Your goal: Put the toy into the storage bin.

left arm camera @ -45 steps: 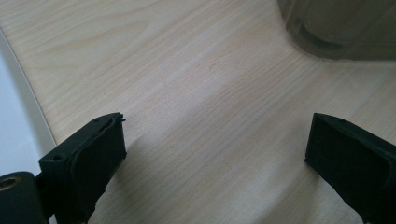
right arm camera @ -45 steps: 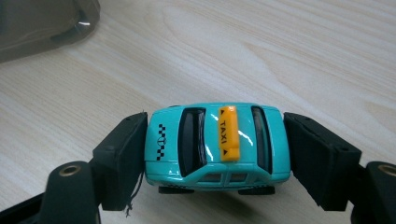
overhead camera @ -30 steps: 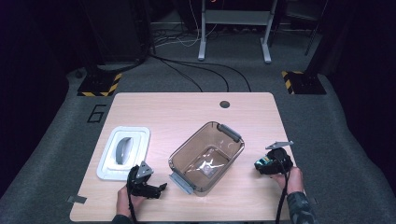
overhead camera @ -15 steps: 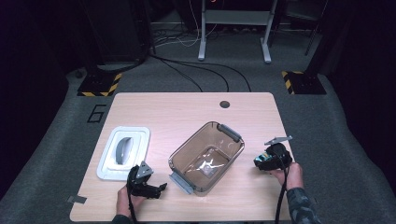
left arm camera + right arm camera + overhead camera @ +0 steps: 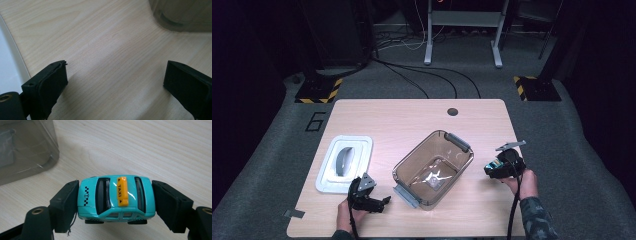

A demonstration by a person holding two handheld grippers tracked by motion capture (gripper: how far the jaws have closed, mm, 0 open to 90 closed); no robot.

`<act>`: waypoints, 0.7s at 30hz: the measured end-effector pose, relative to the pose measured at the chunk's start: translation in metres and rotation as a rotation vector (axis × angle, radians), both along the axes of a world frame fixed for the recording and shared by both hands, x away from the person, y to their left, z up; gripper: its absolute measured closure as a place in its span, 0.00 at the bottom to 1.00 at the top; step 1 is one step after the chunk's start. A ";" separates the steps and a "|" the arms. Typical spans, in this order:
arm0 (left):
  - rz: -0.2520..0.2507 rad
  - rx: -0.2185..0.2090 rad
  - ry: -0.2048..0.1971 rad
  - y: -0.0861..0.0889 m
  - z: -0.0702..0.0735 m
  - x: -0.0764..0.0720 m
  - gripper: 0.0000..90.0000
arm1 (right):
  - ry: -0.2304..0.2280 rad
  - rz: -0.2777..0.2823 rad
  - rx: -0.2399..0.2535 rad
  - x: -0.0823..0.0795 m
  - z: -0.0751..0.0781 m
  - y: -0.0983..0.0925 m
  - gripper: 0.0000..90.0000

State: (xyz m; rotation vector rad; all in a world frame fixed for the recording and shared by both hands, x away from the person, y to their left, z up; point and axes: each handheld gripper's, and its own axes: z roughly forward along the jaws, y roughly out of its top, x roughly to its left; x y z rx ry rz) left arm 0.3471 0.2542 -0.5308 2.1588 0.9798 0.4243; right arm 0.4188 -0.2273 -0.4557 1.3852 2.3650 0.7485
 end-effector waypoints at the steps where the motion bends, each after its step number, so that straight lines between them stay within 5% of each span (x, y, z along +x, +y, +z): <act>1: 0.000 0.000 0.000 0.000 0.000 0.000 0.05 | -0.003 -0.001 -0.003 0.000 0.001 0.000 0.27; 21: 0.001 0.006 0.002 0.000 0.000 0.000 0.06 | -0.019 0.023 -0.015 0.007 0.025 0.006 0.27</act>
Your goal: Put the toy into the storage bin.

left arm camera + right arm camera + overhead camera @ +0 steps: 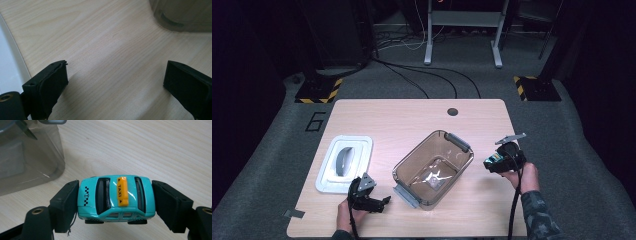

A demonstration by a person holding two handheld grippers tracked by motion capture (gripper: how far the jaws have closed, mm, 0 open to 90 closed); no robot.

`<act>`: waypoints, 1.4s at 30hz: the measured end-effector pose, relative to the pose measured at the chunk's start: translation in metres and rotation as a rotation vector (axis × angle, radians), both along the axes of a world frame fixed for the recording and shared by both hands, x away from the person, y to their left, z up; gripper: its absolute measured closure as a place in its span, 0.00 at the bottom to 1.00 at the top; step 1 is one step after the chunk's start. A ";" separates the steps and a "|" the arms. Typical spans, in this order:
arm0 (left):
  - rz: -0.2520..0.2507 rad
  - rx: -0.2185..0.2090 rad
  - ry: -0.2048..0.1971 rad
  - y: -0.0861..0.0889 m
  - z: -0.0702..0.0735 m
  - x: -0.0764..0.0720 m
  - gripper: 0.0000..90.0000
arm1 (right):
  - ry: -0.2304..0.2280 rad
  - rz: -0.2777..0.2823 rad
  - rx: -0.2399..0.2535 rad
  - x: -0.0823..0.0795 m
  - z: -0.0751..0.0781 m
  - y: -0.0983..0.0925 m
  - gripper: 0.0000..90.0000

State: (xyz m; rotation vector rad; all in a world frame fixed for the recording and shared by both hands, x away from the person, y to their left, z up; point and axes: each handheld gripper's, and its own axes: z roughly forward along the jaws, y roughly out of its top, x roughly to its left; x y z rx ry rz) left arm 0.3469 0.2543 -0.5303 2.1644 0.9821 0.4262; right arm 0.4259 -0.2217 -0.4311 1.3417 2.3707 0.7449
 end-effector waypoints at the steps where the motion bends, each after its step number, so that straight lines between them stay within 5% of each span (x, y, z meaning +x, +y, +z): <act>1: 0.000 0.000 0.000 0.000 0.000 0.000 0.06 | 0.001 0.002 0.001 0.000 0.001 0.000 0.27; 42: 0.002 0.000 -0.001 0.000 0.000 0.000 0.06 | 0.002 0.024 -0.036 0.013 0.046 0.008 0.27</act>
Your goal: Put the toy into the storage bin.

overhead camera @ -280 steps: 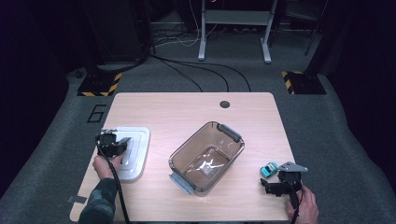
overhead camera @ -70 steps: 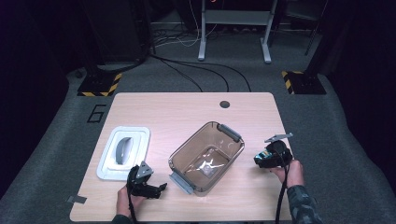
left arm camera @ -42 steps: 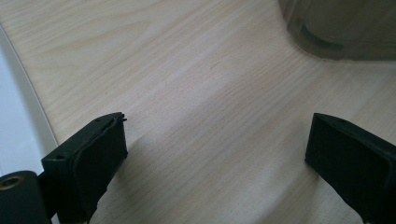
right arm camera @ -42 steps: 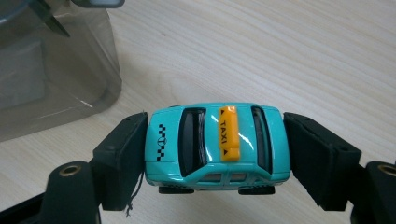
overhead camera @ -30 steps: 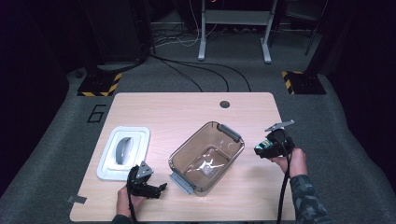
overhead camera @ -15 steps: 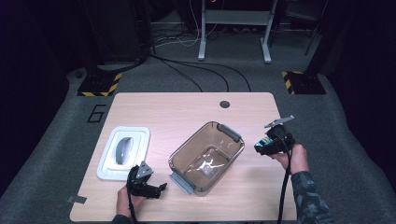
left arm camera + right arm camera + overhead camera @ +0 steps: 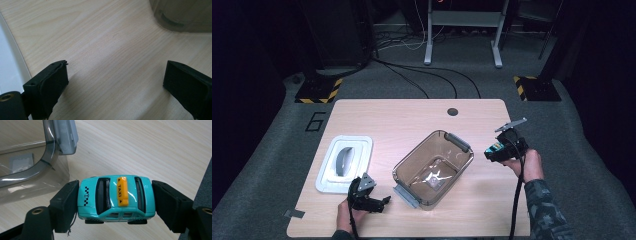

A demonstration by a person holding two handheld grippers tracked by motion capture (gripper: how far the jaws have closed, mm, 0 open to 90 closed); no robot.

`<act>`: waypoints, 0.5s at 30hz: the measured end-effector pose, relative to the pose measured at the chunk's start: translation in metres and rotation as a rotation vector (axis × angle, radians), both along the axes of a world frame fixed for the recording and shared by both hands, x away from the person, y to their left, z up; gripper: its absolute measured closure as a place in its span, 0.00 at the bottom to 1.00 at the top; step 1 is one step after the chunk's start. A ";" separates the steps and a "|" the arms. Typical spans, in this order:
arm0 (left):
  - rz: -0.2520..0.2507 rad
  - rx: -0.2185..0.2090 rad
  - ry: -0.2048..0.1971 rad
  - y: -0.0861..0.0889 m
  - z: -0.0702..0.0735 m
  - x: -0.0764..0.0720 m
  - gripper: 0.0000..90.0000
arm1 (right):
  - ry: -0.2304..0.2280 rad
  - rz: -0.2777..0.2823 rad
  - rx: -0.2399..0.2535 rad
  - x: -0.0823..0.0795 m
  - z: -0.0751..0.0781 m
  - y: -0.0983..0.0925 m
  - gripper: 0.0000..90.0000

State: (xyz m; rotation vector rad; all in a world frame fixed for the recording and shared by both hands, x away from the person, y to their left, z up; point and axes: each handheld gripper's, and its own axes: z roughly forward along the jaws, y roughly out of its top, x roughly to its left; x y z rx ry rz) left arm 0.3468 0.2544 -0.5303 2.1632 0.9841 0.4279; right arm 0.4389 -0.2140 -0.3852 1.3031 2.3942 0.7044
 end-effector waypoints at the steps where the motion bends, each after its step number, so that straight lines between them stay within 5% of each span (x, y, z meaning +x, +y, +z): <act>1: 0.000 0.000 0.000 0.000 0.000 0.000 0.06 | 0.003 0.002 0.000 0.000 0.002 0.000 0.27; 15: -0.002 0.001 0.000 0.000 0.000 0.000 0.06 | -0.014 0.031 -0.017 0.011 0.018 0.013 0.27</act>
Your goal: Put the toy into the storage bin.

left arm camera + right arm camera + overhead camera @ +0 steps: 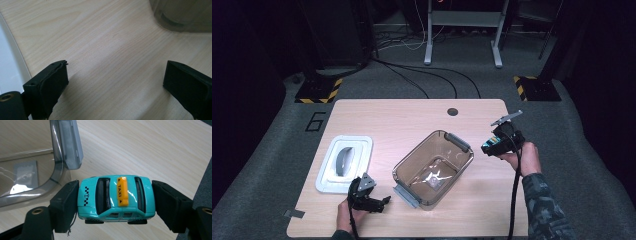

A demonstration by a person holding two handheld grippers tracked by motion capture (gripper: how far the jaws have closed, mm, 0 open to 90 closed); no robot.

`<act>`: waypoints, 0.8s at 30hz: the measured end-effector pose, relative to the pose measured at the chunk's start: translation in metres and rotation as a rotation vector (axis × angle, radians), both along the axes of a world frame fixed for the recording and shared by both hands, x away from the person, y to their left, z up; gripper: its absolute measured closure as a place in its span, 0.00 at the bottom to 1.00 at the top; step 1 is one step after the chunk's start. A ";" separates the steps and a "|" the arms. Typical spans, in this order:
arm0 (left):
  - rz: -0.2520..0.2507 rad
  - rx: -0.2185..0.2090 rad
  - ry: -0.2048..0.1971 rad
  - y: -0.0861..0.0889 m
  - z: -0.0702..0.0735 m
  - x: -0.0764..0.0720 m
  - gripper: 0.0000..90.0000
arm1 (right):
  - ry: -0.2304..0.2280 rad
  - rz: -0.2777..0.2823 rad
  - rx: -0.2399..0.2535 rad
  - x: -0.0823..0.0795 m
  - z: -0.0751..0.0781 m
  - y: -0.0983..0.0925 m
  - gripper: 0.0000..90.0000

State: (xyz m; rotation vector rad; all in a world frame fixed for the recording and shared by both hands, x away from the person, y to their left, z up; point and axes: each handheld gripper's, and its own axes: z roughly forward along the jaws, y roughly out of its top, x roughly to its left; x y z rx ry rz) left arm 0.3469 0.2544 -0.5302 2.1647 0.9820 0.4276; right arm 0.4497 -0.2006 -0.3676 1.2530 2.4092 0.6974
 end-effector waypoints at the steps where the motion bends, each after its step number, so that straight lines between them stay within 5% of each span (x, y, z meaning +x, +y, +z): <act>1: 0.002 -0.001 0.000 0.000 0.000 0.000 0.06 | -0.003 0.004 -0.003 0.001 0.002 0.002 0.27; 24: -0.005 0.000 -0.002 0.000 0.000 0.000 0.07 | -0.029 0.085 -0.030 0.019 0.022 0.038 0.27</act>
